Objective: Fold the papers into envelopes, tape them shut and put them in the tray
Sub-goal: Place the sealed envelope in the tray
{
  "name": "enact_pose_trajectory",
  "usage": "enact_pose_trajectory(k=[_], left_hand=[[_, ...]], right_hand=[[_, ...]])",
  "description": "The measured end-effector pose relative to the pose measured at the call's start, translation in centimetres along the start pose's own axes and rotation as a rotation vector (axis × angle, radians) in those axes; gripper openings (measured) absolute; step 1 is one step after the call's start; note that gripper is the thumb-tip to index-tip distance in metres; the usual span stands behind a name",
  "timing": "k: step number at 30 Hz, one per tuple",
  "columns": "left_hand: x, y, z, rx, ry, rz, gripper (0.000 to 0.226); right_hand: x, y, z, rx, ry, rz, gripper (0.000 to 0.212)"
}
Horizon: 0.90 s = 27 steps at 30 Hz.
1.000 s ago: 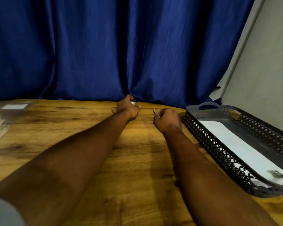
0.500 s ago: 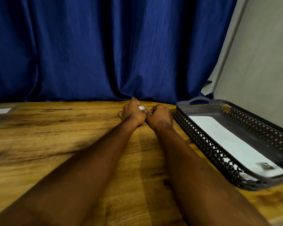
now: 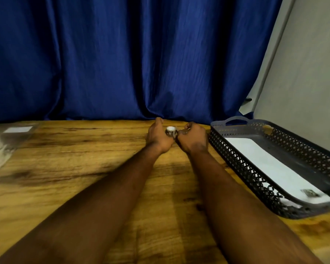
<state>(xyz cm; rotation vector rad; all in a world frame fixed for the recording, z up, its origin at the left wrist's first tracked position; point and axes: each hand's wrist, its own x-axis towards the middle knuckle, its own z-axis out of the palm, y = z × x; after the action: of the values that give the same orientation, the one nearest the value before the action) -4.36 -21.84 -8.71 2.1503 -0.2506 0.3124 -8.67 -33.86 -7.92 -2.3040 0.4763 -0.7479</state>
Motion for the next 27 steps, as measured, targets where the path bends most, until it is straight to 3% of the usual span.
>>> enact_pose_trajectory(k=[5,12,15,17,20,27], left_hand=[[-1.4,-1.5,-2.7,-0.047,-0.043,0.03,0.048],[-4.1,-4.3,-10.0,-0.104,-0.008,-0.007,0.027],[-4.9,-6.2,-14.7,0.188,0.043,-0.002,0.035],[-5.5,-7.9,-18.5,0.476,0.05,-0.029,0.053],[-6.2,-10.6,-23.4,0.704,0.049,-0.117,0.072],[-8.6,-17.0,-29.7,0.752,-0.04,-0.353,0.092]], right_hand=[[-1.8,-0.4,-0.6,0.029,0.03,-0.11,0.009],[-4.3,-3.3,-0.4,-0.038,-0.176,-0.333,0.007],[-6.4,-5.3,0.7,-0.012,-0.19,-0.38,0.008],[-8.1,-7.3,2.0,0.006,-0.222,-0.419,0.007],[-10.1,-10.4,3.5,0.017,-0.286,-0.465,0.006],[-13.4,-15.9,6.5,0.065,-0.36,-0.508,0.006]])
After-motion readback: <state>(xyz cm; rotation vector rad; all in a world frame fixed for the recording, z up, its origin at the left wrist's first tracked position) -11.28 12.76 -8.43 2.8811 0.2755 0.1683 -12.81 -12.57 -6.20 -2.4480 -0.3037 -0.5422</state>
